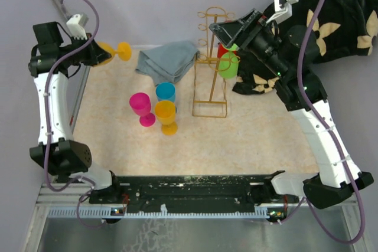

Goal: Take the wine glass off the wine glass rack

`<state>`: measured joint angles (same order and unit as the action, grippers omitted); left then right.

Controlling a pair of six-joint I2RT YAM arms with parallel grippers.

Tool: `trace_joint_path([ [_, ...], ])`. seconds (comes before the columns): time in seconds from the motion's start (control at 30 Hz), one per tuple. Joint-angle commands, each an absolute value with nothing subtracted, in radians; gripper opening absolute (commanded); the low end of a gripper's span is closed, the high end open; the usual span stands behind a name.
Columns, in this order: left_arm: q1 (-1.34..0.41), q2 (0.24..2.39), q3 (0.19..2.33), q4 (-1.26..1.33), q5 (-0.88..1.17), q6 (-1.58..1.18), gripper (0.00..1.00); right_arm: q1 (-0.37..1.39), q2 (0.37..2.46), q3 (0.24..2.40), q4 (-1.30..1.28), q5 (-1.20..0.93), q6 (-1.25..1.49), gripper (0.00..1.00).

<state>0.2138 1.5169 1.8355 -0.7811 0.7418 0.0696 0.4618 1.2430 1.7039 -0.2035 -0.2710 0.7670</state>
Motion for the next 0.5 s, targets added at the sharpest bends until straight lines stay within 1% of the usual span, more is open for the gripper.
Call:
trace_joint_path([
  [0.0,0.186,1.578,1.889,-0.95,0.516,0.197,0.0,0.465,1.225,1.71,-0.447,-0.077,0.637,0.83],
  [0.1,0.126,1.641,1.931,-1.016,0.401,0.227,0.0,0.465,1.22,1.719,-0.507,-0.016,0.623,0.83],
  [0.23,-0.014,1.743,2.026,-1.127,0.27,0.266,0.0,0.465,1.213,1.727,-0.556,0.029,0.611,0.83],
  [0.33,-0.083,1.825,2.098,-1.185,0.225,0.27,0.0,0.465,1.207,1.724,-0.57,0.046,0.61,0.83],
  [0.47,-0.113,1.928,2.179,-1.264,0.204,0.275,0.0,0.465,1.183,1.713,-0.582,0.062,0.616,0.83],
])
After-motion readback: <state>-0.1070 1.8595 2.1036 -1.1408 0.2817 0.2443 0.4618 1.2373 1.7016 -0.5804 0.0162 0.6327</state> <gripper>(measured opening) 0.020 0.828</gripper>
